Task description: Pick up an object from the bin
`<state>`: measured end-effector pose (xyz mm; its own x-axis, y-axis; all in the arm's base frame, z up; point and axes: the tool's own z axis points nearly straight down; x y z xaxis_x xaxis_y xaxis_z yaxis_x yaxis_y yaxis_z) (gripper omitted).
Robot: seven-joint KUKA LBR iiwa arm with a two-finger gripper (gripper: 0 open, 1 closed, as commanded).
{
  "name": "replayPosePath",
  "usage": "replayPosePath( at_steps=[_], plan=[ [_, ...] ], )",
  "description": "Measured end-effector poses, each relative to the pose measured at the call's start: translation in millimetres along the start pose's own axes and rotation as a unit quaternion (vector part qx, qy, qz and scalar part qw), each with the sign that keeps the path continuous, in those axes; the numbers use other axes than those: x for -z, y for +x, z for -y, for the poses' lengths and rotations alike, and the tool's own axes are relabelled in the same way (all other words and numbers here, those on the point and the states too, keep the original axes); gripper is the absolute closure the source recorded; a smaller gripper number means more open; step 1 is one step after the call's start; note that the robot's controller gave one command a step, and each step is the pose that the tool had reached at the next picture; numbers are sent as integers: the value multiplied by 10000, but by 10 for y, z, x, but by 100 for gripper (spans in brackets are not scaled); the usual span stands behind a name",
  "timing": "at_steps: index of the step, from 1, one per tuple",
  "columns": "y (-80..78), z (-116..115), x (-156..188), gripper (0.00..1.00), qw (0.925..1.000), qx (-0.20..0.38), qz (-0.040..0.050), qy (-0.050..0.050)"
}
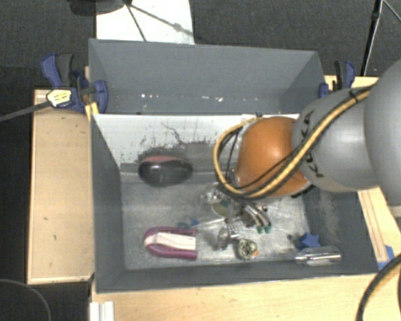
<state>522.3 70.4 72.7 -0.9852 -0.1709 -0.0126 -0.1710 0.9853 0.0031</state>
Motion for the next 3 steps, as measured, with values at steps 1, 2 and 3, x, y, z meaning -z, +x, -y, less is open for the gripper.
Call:
replayPosePath(
  at_steps=[1, 2, 3],
  plan=[
    [-29, -11, 33, 100, 10000, -28, 46, 0],
    [56, -76, 1237, 100, 9996, -272, -15, 14],
    [-80, 139, 2338, 100, 9905, 1378, -16, 17]
  ],
)
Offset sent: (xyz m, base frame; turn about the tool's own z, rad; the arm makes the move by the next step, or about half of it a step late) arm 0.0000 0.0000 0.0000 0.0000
